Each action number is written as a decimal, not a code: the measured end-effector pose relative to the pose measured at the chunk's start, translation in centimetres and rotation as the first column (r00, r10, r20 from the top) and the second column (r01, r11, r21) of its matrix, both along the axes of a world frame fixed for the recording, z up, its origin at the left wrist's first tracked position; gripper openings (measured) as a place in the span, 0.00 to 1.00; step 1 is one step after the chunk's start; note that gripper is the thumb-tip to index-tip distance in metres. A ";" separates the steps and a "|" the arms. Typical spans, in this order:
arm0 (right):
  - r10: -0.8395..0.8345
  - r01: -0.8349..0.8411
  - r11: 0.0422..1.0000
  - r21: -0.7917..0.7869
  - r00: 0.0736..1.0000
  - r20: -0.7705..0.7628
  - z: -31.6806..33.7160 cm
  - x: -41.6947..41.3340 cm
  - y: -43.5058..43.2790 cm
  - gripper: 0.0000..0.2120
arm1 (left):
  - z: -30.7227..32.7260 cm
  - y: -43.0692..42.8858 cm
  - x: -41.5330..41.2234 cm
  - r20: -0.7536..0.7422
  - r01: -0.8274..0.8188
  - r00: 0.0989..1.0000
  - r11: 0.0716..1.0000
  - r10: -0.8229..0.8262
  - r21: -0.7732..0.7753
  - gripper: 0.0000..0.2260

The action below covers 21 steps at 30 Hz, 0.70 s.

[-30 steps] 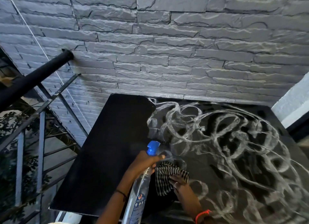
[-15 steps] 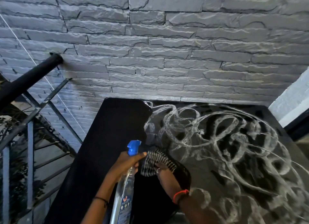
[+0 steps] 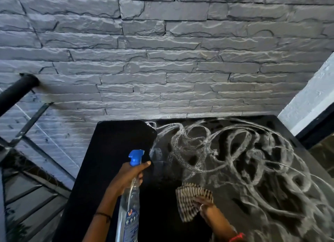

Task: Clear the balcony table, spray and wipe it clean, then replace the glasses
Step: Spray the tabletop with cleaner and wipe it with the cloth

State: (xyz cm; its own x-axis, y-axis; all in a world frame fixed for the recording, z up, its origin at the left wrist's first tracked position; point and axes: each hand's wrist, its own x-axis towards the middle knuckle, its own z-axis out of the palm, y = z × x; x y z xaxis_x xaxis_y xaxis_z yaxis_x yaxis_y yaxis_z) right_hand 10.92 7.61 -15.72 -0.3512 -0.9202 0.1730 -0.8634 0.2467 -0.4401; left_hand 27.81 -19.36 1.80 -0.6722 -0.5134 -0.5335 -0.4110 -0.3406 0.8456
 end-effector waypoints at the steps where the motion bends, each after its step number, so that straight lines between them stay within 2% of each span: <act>1: -0.043 0.040 0.998 0.058 0.998 0.054 0.6 -0.6 0.5 0.22 | -0.1 -0.3 0.0 -0.005 0.011 1.000 1.000 -0.011 0.004 0.12; 2: -0.065 0.063 0.992 0.113 0.998 0.018 0.1 -1.7 -0.1 0.19 | -0.2 -0.6 -0.1 -0.009 0.024 1.000 1.000 -0.024 0.010 0.12; 4: -0.144 0.147 0.978 0.148 0.989 -0.025 1.1 -2.2 -2.3 0.18 | -0.5 -1.1 -0.2 -0.011 0.040 0.999 0.999 -0.040 0.019 0.12; 5: -0.203 0.187 0.966 0.178 0.977 0.073 1.7 -1.6 -3.9 0.16 | -0.5 -1.3 -0.4 -0.007 0.048 0.999 0.999 -0.047 0.023 0.13; 6: -0.181 0.164 0.969 0.184 0.980 0.077 2.0 -1.3 -5.6 0.14 | -0.6 -1.4 -0.6 -0.006 0.053 0.999 0.998 -0.053 0.026 0.13; 8: -0.153 0.146 0.986 0.081 0.983 0.100 2.7 0.1 -8.7 0.12 | -0.6 -1.6 -1.1 -0.006 0.058 0.998 0.998 -0.058 0.028 0.13; 10: -0.254 0.232 0.966 0.109 0.925 0.282 3.8 3.1 -10.4 0.35 | -0.6 -1.9 -1.5 -0.003 0.060 0.998 0.998 -0.060 0.024 0.12; 11: -0.276 0.231 0.956 0.181 0.917 0.288 2.8 3.9 -10.6 0.37 | -0.6 -2.0 -1.8 0.001 0.070 0.998 0.997 -0.070 0.014 0.11; 12: -0.216 0.184 0.969 0.164 0.954 0.208 2.3 4.9 -10.7 0.29 | -0.5 -2.1 -2.0 0.004 0.081 0.997 0.997 -0.081 0.001 0.11; 13: -0.144 0.113 0.984 0.137 0.960 0.240 1.6 5.7 -10.6 0.21 | -0.5 -2.3 -2.3 0.007 0.090 0.996 0.996 -0.090 -0.010 0.11; 14: -0.073 0.045 0.992 0.119 0.967 0.242 1.4 6.4 -10.4 0.19 | -0.4 -2.5 -2.6 0.010 0.094 0.996 0.995 -0.094 -0.017 0.11; 15: -0.036 0.012 0.996 0.088 0.960 0.277 1.8 7.1 -10.2 0.22 | -0.3 -2.8 -2.8 0.011 0.094 0.996 0.995 -0.094 -0.019 0.11; 16: -0.009 -0.012 0.998 0.062 0.946 0.324 1.4 7.2 -9.5 0.32 | -0.2 -3.0 -3.1 0.010 0.092 0.996 0.996 -0.092 -0.017 0.11; 17: 0.005 -0.046 0.993 0.108 0.938 0.348 0.3 7.1 -8.6 0.41 | -0.2 -3.2 -3.3 0.009 0.089 0.996 0.996 -0.089 -0.016 0.11; 18: 0.025 -0.059 0.993 0.101 0.953 0.302 0.0 6.7 -7.3 0.46 | -0.1 -3.4 -3.7 0.008 0.085 0.996 0.996 -0.085 -0.013 0.10; 20: 0.053 -0.057 0.998 0.020 0.985 0.167 -1.8 5.4 -4.9 0.44 | -0.1 -3.8 -4.2 0.005 0.071 0.997 0.997 -0.071 -0.001 0.10; 21: 0.052 -0.052 0.999 -0.004 0.984 0.169 -3.0 4.2 -3.9 0.41 | -0.1 -4.1 -4.5 0.003 0.063 0.998 0.998 -0.063 0.005 0.10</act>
